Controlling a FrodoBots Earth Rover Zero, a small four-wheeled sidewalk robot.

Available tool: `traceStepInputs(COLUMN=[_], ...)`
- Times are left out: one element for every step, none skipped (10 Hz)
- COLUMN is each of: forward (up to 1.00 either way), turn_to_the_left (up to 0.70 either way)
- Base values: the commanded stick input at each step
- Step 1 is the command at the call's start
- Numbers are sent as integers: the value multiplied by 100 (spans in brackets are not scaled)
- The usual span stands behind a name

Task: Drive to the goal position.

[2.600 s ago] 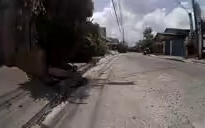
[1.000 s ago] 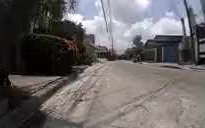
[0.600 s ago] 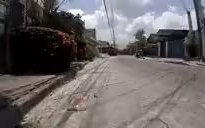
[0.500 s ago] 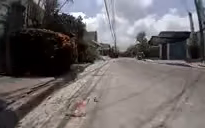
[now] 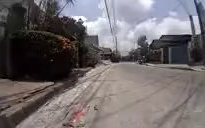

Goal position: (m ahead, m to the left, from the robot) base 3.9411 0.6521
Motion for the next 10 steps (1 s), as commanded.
traceStepInputs(forward=[100,100,100,100,100,100,100,100,100,100], turn_to_the_left=[0,0,0,0,-3,-10,-16,-22,-29,-35])
